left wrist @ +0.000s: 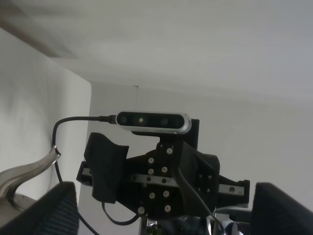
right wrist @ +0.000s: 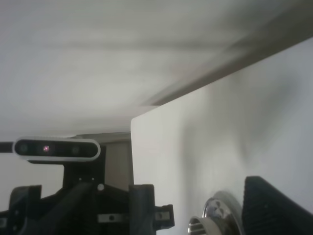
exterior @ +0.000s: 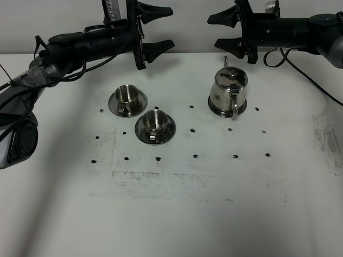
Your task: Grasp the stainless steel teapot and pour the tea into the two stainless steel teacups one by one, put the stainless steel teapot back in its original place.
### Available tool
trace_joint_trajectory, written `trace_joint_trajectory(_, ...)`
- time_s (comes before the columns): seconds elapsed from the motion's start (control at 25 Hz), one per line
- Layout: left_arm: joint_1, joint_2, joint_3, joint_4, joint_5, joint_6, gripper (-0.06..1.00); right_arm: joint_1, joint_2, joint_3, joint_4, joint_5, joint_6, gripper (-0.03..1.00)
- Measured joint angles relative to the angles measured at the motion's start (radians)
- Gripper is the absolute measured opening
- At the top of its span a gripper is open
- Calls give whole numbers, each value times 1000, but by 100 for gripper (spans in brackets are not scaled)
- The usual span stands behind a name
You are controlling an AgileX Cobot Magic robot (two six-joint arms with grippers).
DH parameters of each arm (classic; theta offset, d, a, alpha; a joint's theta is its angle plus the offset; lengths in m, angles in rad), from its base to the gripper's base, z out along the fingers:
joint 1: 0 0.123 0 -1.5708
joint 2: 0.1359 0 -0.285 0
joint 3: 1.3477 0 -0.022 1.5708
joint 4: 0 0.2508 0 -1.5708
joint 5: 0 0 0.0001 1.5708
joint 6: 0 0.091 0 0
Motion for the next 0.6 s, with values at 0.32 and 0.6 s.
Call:
trace_joint_trajectory(0.32, 0, 0, 0, 0, 0, 0, 70, 0, 0, 0, 0, 0, 1, 60)
trace_joint_trajectory(0.6, 2, -4, -15, 0, 4, 183, 68, -6, 0, -37, -21, 33, -124, 60)
